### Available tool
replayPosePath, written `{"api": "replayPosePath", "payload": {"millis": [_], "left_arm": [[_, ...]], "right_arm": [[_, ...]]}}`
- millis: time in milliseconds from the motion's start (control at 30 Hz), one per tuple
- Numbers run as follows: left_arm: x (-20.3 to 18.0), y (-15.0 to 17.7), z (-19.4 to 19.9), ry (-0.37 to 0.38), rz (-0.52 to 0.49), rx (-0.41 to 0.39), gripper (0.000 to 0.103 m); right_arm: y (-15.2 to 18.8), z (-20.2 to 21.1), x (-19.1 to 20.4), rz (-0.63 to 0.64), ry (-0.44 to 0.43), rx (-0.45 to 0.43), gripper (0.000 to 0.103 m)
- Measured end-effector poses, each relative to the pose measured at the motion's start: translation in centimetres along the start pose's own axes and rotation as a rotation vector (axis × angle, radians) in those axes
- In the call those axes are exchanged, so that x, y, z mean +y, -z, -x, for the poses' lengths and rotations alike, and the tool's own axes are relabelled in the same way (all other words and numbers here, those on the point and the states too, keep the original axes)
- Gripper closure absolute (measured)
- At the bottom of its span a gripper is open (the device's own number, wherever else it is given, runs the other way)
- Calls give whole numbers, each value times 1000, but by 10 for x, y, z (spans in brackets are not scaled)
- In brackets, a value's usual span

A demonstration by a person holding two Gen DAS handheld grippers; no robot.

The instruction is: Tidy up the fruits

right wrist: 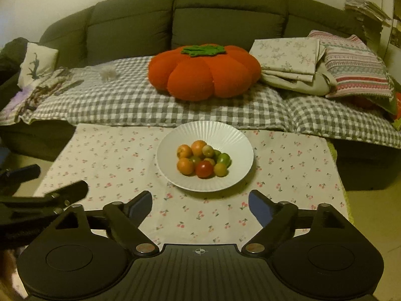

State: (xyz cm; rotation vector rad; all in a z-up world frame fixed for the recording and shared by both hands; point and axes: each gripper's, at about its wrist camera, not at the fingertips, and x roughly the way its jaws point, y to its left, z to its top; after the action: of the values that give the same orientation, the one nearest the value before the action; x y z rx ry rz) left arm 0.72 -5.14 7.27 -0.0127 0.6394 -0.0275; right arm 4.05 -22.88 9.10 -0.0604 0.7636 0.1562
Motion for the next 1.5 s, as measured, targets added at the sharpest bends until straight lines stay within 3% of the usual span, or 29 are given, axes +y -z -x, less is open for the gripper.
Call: {"api": "replayPosePath", "payload": {"millis": [67, 267, 367, 700, 1500], "left_arm": [[0, 2, 3, 2, 0, -9, 2], [-6, 8, -2, -12, -24, 2, 2], [-9, 10, -7, -29, -34, -2, 2], [-17, 13, -12, -23, -52, 18, 1], [-17, 18, -15, -45, -48, 35, 1]], "right_arm": [[4, 7, 3, 18, 38, -15, 4], [36, 6, -6, -44, 10, -31, 4], [42, -5, -9, -48, 33, 3, 4], [45, 13, -16, -109, 40, -130, 3], [50, 12, -12, -124, 12, -130, 3]]}}
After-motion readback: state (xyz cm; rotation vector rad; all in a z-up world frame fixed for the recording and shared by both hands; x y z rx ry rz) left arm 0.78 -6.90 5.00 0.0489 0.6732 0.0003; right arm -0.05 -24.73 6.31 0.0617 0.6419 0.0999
